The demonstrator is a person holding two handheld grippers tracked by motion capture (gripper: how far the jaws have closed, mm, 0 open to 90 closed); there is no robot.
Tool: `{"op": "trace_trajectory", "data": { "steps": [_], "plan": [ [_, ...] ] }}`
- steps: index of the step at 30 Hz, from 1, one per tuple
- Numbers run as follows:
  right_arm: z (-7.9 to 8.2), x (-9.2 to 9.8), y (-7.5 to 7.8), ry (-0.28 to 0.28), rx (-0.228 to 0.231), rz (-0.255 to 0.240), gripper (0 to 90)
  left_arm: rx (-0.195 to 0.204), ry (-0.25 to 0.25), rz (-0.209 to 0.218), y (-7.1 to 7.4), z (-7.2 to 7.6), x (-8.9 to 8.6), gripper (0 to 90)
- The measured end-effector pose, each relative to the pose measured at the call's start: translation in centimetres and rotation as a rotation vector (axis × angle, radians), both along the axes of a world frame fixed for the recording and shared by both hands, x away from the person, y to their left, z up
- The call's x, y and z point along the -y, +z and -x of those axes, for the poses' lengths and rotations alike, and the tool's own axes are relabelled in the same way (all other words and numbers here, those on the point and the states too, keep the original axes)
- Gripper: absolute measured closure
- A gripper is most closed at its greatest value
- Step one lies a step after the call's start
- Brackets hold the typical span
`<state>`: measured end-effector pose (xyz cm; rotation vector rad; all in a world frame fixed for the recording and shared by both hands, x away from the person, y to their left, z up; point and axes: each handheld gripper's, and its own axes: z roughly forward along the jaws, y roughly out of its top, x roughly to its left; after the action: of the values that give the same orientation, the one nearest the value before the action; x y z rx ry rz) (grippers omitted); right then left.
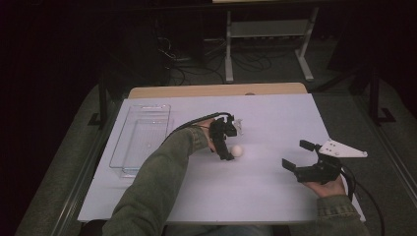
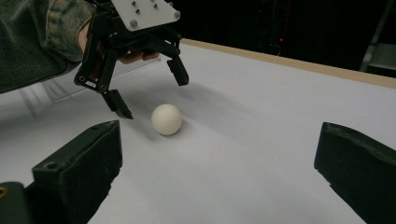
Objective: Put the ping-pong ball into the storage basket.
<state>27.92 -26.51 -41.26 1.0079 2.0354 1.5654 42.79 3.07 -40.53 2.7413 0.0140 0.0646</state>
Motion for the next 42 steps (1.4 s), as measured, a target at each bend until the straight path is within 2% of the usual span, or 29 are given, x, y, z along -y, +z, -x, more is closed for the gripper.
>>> {"op": "trace_trajectory", "data": {
  "steps": [23, 42],
  "plan": [
    [0.1, 0.1, 0.0, -0.004, -0.001, 0.000, 0.4, -0.021, -0.019, 0.003, -0.8, 0.1, 1.0, 0.2],
    [0.1, 0.1, 0.0, -0.004, -0.002, 0.002, 0.4, -0.017, -0.021, 0.005, -1.0, 0.2, 1.2, 6.4]
  ]
}}
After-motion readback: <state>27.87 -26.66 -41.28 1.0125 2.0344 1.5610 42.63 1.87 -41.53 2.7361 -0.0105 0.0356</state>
